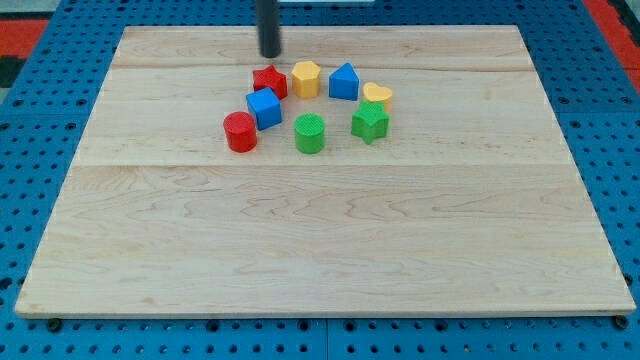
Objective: Move the red circle into the green circle
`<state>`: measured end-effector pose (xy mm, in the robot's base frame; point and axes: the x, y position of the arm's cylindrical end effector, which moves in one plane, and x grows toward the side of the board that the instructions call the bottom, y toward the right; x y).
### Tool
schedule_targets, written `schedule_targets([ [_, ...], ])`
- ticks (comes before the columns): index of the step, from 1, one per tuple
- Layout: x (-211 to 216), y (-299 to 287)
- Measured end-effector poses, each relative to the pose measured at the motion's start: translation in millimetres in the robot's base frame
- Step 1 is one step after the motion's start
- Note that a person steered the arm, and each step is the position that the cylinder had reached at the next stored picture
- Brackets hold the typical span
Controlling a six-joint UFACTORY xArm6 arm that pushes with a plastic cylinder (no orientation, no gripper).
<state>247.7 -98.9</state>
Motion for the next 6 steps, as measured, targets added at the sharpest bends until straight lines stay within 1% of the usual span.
schedule_targets([
  [1, 33.5, -63.6],
  [2, 81.2, -89.9],
  [3, 124.7, -69.3],
  [4, 149.2, -24.7],
  [5, 157.3, 29.9],
  [6, 168.5, 29.6],
])
